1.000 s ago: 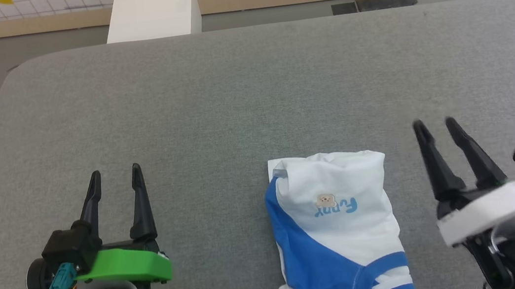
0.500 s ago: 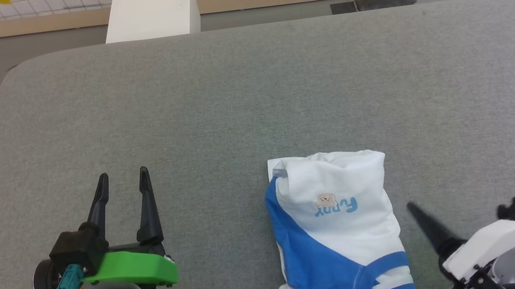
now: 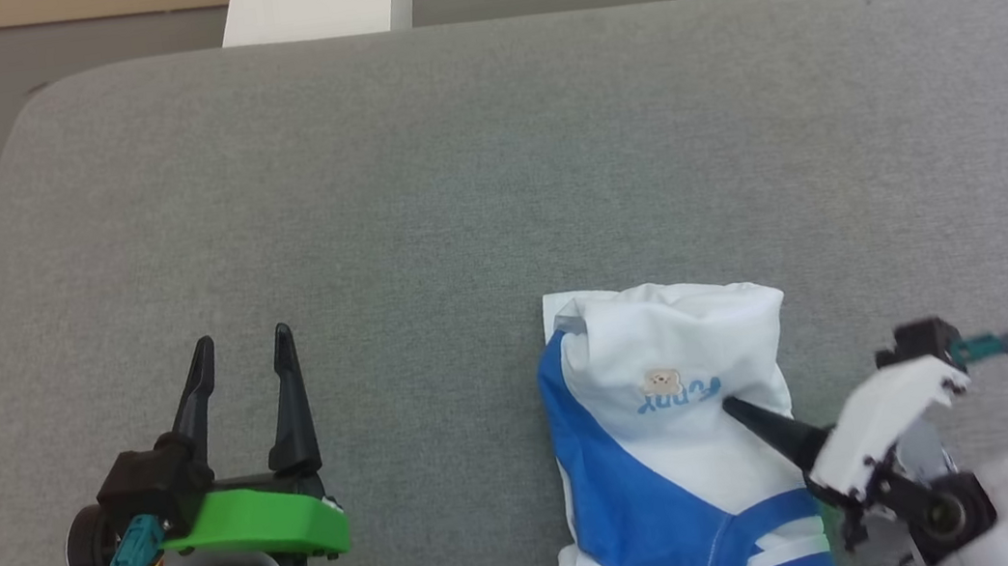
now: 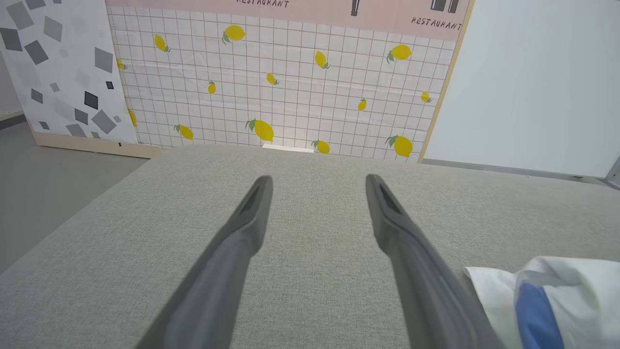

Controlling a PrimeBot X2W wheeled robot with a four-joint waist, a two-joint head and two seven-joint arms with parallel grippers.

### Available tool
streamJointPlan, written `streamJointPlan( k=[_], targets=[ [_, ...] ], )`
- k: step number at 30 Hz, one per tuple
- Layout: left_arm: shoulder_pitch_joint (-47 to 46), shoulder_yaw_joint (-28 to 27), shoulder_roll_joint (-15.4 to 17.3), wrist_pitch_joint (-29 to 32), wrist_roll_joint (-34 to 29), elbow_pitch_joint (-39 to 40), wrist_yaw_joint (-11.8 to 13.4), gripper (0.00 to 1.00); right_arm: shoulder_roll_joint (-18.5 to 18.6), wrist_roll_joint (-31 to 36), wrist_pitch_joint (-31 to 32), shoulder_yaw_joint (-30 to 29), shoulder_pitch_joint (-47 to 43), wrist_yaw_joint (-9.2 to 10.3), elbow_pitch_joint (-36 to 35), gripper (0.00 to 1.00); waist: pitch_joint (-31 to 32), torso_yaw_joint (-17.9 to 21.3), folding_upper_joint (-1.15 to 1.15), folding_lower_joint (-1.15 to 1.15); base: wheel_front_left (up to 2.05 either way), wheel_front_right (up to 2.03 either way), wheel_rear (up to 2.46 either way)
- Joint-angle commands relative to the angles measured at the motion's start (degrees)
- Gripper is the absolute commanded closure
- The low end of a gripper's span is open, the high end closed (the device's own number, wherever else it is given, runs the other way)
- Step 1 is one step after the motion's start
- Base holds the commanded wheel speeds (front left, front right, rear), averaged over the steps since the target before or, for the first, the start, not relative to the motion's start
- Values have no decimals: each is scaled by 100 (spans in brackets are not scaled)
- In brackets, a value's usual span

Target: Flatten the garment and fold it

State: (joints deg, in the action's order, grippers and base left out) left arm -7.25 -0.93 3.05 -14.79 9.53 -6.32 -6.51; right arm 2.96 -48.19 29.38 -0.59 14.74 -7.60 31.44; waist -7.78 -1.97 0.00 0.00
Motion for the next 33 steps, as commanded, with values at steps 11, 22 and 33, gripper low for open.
streamJointPlan(
  k=[11,22,33],
  targets=[
    [-135,-67,-17,-21,32,53,13,0,-8,850,646,353,688,11,326,100,-170,6,0,0,0,0,0],
    [-256,-152,52,-21,-167,345,-33,0,559,2737,998,725,1479,11,-412,100,-544,991,0,0,0,0,0],
    [-786,153,352,-21,-316,635,-82,0,1573,4222,756,615,2649,11,-231,100,-1356,2009,0,0,0,0,0]
  ],
)
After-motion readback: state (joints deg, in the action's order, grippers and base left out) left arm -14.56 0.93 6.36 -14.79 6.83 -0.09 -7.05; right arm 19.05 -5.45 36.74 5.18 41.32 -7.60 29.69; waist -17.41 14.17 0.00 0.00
